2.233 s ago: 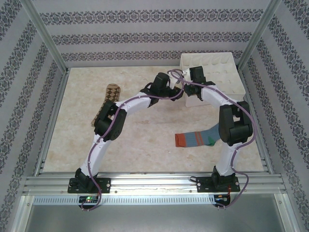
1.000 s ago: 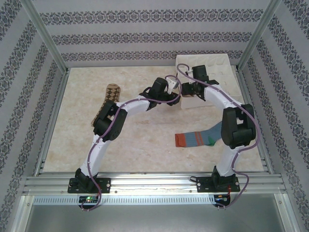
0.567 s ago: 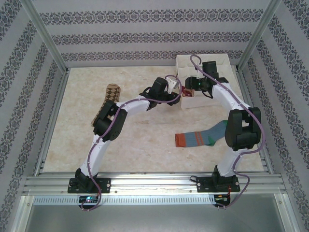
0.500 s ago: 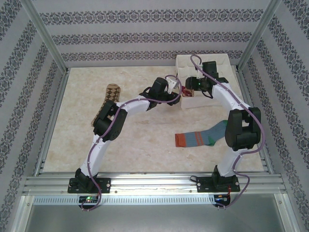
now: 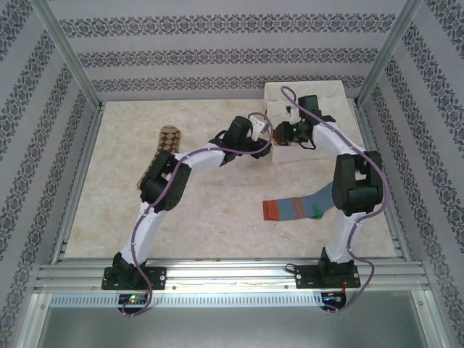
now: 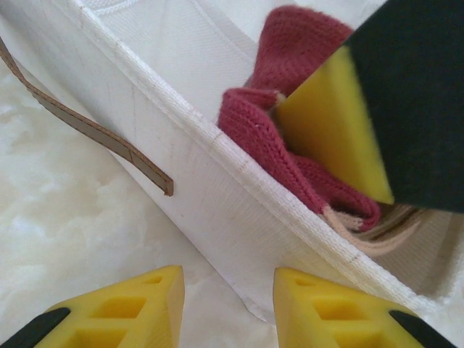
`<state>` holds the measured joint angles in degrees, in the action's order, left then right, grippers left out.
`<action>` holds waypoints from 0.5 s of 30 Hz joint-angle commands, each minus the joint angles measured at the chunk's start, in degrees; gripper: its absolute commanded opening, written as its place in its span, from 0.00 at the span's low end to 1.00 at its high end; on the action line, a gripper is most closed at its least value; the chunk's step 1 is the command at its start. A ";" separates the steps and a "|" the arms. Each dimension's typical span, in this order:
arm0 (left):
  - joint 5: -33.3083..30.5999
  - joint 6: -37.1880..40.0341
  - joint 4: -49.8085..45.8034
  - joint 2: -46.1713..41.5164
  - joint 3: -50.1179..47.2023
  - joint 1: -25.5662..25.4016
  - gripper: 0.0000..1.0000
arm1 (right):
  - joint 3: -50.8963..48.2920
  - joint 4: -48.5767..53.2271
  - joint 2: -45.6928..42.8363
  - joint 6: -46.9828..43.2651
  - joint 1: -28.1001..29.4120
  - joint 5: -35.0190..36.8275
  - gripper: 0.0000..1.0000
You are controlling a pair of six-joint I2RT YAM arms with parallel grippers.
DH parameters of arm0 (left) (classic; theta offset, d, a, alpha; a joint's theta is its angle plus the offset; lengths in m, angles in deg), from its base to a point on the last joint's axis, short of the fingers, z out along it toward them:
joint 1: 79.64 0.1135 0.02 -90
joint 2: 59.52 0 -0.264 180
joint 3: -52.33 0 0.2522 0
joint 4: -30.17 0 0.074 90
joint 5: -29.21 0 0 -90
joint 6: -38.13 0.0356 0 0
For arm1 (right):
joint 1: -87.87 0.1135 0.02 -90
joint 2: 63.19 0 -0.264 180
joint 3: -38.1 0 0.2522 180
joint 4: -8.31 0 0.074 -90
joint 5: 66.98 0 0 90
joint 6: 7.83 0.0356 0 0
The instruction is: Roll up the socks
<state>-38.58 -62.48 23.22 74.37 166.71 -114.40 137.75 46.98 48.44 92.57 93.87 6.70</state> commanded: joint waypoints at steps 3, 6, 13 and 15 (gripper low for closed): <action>2.03 -0.81 0.57 -1.25 2.55 0.09 0.36 | 3.42 5.05 2.57 -1.95 0.26 -3.37 0.27; 2.28 -0.81 0.31 -0.97 3.09 0.13 0.35 | 6.21 8.80 4.90 -3.19 0.23 -3.63 0.25; 2.48 -0.91 -0.06 -0.64 3.44 0.13 0.35 | 11.03 14.96 10.17 -4.07 0.14 -0.76 0.26; 2.51 -0.90 -0.14 -0.64 3.44 0.14 0.35 | 12.01 16.04 11.28 -4.06 0.04 0.50 0.27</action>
<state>-38.10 -62.53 22.30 74.37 167.69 -114.40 148.87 57.30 56.57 89.46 93.85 5.30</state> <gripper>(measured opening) 0.346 0.265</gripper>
